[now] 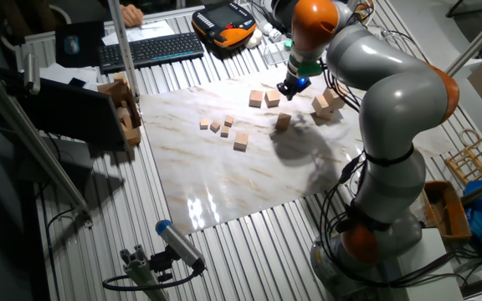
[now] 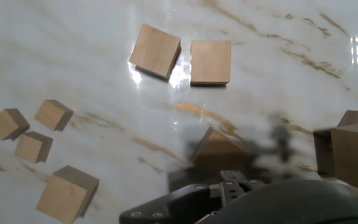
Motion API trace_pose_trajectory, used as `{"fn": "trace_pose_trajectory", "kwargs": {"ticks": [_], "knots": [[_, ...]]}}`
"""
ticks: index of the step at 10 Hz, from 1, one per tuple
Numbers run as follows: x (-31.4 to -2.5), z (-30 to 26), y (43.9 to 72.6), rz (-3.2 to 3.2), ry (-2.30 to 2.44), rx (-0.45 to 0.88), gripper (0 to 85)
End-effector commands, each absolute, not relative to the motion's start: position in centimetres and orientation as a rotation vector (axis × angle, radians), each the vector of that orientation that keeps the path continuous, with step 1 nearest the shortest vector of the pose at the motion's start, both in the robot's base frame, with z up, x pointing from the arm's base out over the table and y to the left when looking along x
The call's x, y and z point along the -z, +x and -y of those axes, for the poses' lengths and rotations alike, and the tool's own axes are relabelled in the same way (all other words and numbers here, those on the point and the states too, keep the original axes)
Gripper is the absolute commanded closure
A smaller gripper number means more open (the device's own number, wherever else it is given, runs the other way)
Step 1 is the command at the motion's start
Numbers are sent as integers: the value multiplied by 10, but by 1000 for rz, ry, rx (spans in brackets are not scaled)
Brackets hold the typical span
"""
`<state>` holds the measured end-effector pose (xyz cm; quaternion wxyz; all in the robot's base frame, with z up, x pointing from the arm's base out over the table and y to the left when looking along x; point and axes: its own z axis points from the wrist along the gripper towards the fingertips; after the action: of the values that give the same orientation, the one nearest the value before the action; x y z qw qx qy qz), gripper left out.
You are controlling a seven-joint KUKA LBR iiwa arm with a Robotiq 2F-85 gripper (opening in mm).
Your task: Stack the blocks into a cross shape
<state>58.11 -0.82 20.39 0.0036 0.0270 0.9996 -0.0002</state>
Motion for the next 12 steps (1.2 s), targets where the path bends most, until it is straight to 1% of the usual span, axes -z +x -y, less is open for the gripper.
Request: {"fn": "trace_pose_trajectory", "kwargs": {"ticks": [1,5,8,12], "knots": [[-205,11,580,-3120,80,23,850],[-205,12,580,-3136,98,17,850],[-213,9,579,-3112,68,30,850],[-220,21,581,-3124,-49,31,850]]}}
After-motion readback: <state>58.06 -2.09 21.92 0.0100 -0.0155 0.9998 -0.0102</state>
